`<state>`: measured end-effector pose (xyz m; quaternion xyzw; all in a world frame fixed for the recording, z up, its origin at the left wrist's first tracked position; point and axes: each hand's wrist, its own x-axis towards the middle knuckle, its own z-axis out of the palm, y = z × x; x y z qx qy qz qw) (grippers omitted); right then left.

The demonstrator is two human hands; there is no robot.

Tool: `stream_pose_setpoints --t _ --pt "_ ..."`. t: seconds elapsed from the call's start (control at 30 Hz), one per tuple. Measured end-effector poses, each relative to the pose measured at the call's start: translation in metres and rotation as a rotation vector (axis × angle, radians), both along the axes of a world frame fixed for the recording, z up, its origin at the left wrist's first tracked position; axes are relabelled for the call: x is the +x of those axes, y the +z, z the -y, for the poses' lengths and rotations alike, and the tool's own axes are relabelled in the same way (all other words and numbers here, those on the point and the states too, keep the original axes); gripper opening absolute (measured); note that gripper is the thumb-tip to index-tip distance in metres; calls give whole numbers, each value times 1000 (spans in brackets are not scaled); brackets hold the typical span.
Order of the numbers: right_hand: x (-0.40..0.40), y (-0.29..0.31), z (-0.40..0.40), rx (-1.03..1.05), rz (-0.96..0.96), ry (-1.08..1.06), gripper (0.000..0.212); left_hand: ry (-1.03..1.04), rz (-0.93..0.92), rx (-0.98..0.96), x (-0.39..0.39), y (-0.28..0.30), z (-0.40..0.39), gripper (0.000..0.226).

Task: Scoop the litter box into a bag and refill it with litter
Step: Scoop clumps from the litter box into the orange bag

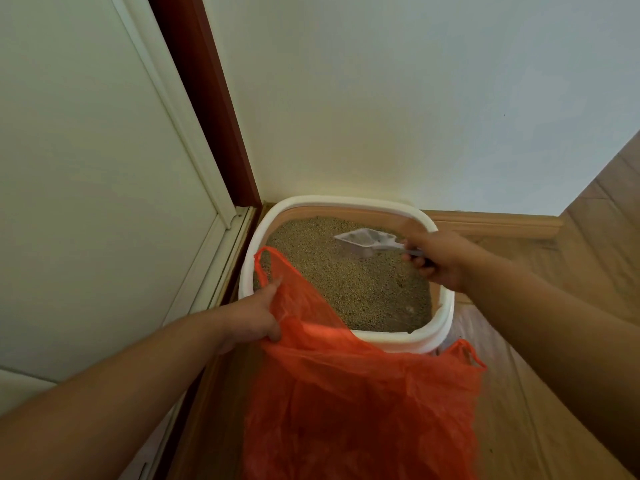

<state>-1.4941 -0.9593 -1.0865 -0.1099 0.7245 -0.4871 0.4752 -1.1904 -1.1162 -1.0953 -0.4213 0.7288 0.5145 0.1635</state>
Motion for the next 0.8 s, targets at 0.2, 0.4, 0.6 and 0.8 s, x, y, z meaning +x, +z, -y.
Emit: stream_pose_setpoints --t 0.2,0.4,0.6,0.8 --pt "29 -51 -5 58 65 -374 29 -9 -37 -13 -9 -3 -2 122" --pt "27 -65 -6 126 14 -395 17 -37 -61 -66 -17 -7 -3 120" --pt "21 -74 -6 195 34 -374 21 -50 -73 -52 -20 -12 -2 118" --pt "12 -75 2 192 55 -367 28 -37 -81 -70 -25 -15 -2 115"
